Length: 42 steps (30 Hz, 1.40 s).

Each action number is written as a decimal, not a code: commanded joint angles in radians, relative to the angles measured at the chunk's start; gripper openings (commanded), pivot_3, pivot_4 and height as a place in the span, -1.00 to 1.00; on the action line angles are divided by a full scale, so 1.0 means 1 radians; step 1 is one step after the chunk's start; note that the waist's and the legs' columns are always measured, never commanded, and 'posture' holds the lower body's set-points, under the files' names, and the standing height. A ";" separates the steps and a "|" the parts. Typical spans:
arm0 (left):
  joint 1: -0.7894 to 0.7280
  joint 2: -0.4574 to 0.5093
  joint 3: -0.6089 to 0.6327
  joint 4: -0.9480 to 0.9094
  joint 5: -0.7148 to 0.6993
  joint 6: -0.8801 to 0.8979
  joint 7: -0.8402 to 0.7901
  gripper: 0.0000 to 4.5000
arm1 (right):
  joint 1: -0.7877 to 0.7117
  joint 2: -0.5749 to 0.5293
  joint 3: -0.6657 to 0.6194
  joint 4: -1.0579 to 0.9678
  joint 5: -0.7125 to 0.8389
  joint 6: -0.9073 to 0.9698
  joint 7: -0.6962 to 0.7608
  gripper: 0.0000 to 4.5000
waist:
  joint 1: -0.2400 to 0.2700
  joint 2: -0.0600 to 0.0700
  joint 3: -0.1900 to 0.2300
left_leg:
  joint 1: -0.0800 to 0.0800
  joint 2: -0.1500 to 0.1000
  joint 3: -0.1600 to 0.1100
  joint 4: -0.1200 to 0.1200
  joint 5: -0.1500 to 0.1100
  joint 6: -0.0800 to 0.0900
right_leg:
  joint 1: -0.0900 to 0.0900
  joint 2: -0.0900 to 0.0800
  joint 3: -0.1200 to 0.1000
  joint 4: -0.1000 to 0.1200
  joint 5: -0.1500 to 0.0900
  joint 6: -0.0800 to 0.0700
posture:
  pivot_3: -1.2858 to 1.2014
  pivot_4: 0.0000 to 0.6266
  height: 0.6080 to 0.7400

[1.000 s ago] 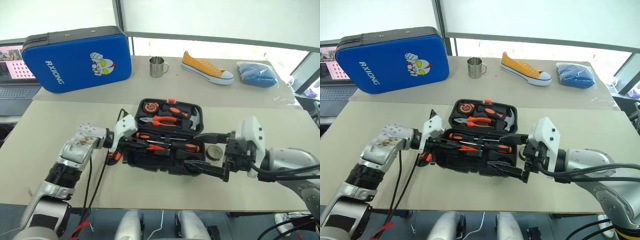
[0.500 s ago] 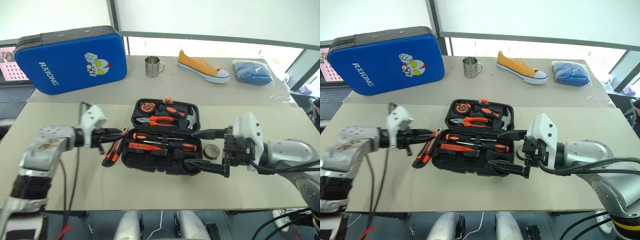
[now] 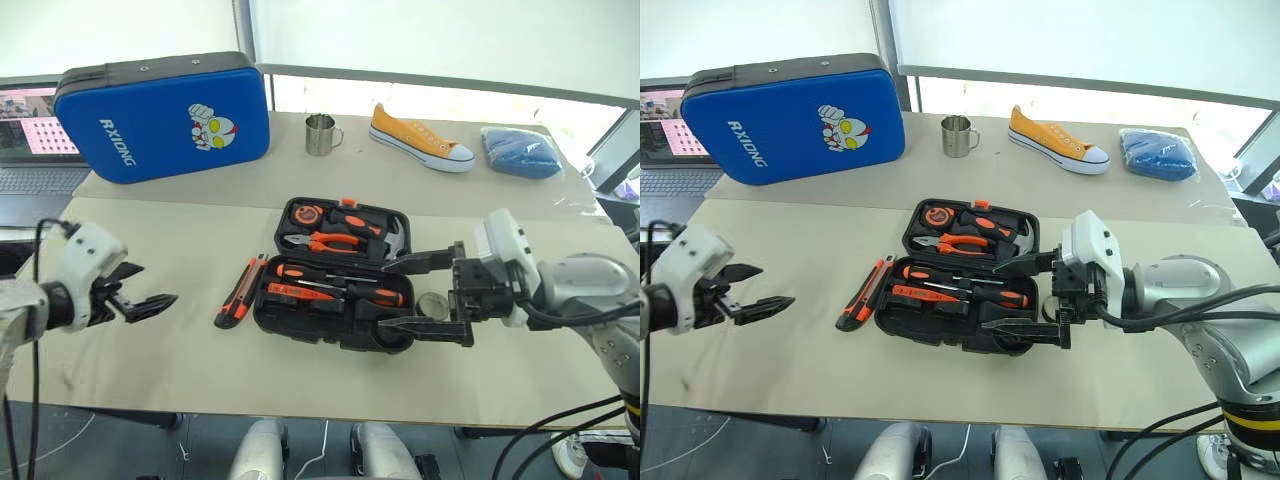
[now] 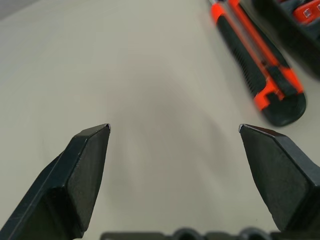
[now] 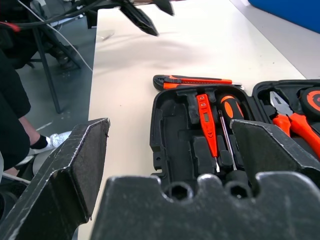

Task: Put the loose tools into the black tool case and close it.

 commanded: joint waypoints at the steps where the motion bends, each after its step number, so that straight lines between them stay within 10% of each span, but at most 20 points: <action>1: -0.166 0.024 -0.144 -0.053 -0.044 0.302 0.083 0.98 | 0.000 0.019 -0.012 -0.038 -0.036 -0.046 -0.030 1.00 | -0.002 0.000 0.000 | 0.000 0.000 0.000 0.000 0.000 0.000 | 0.000 0.000 0.000 0.000 0.000 0.000 | 0.03 -0.52 0.98; 10: -0.544 -0.142 -0.451 0.140 -0.075 0.497 0.227 0.98 | 0.077 0.058 -0.027 -0.121 -0.042 -0.036 -0.119 1.00 | -0.011 -0.001 0.000 | -0.001 -0.002 0.000 0.000 0.000 0.000 | -0.001 0.002 0.001 0.001 0.000 0.000 | 0.03 -0.52 0.98; 27: -0.597 -0.289 -0.652 0.293 -0.072 0.471 0.295 0.98 | 0.118 0.076 -0.044 -0.179 0.006 -0.018 -0.236 1.00 | -0.004 0.000 0.000 | 0.000 -0.003 -0.001 0.000 0.001 -0.001 | 0.000 0.001 0.001 0.001 0.000 0.000 | 0.03 -0.52 0.98; 36: -0.548 -0.235 -0.675 0.354 -0.027 0.388 0.278 -0.26 | 0.113 0.050 -0.058 -0.182 0.027 -0.026 -0.225 1.00 | 0.001 0.003 -0.002 | 0.001 -0.003 0.000 0.000 0.001 -0.001 | 0.001 0.001 0.001 0.001 0.000 0.000 | 0.03 -0.52 0.98; 42: -0.496 -0.138 -0.595 0.446 0.048 0.214 0.267 -0.26 | 0.102 0.033 -0.082 -0.185 0.051 -0.023 -0.211 1.00 | -0.011 0.006 -0.004 | 0.005 -0.003 0.000 -0.001 0.001 -0.001 | 0.003 0.002 0.002 0.001 0.000 -0.001 | 0.03 -0.52 0.98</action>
